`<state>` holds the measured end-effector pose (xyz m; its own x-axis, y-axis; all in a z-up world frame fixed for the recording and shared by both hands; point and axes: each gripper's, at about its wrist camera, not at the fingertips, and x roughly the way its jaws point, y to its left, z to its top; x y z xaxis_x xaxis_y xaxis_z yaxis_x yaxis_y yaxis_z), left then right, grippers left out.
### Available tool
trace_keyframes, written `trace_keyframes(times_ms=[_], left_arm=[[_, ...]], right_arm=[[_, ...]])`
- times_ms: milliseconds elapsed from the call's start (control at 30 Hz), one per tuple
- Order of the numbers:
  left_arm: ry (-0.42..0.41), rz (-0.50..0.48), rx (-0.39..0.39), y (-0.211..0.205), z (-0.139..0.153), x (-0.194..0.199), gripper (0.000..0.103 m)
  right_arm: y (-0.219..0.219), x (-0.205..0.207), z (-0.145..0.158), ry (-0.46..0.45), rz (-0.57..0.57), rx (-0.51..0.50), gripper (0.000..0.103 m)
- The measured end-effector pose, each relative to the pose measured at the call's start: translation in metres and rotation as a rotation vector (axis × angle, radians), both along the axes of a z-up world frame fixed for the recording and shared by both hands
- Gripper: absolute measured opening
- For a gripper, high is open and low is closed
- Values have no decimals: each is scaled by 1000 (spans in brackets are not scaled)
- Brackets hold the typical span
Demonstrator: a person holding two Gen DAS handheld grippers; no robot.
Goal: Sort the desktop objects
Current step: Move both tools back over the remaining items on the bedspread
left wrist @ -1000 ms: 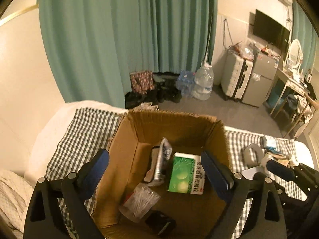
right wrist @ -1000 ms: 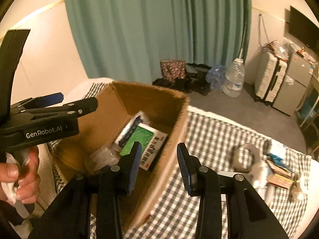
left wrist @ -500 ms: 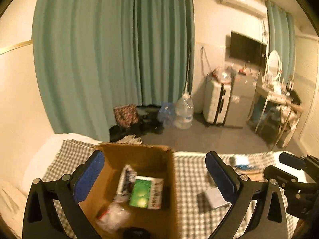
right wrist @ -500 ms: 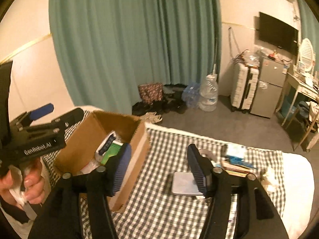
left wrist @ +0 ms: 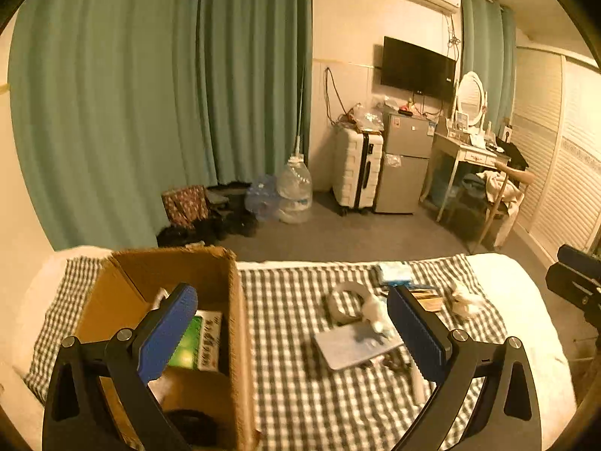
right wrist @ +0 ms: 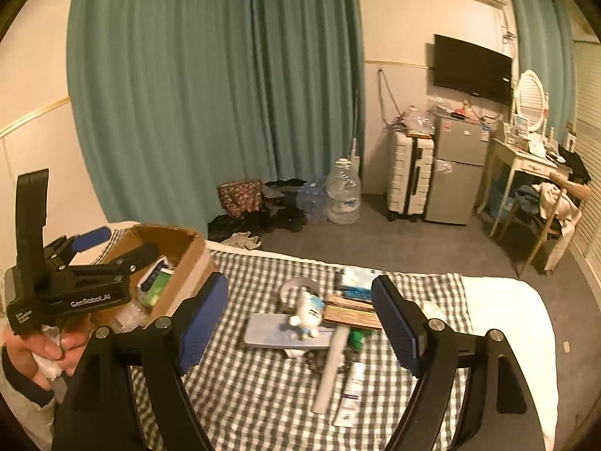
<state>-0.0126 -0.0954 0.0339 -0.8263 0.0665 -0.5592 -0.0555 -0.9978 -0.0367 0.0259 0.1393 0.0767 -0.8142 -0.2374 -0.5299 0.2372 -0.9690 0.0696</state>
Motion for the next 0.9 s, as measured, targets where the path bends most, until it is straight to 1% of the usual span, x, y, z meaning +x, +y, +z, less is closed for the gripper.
trace_keyframes(times_ms=[100,167,233,300,433,533,700,833,900], left_arm=[[-3,9,3,10,-1,3,103],[10,17,-32,22,-4,7,103],[16,20,-87,36,-9,10,103],[9,12,-110,45,-17,9,103],[-26,-17,-96,63,-36,5,103],[-48,-38,-118,80,-52,2,103],[-86,-75,-136,105,-76,-5,103],[-137,-87,-127,121,-107,-8,103],[-153,-90,-140,125,-120,-9,103]], right_arm=[[11,6,-3,-7,-22,-13,80],[20,8,-4,-7,-36,-17,83],[30,13,-5,-2,-50,-20,87],[40,13,-8,4,-67,-27,89],[55,7,-17,-4,-87,-15,89],[69,-1,-28,-21,-104,-15,89],[92,-15,-55,-43,-125,-31,89],[108,-29,-86,-119,-133,-56,89],[110,-32,-101,-152,-136,-31,89]])
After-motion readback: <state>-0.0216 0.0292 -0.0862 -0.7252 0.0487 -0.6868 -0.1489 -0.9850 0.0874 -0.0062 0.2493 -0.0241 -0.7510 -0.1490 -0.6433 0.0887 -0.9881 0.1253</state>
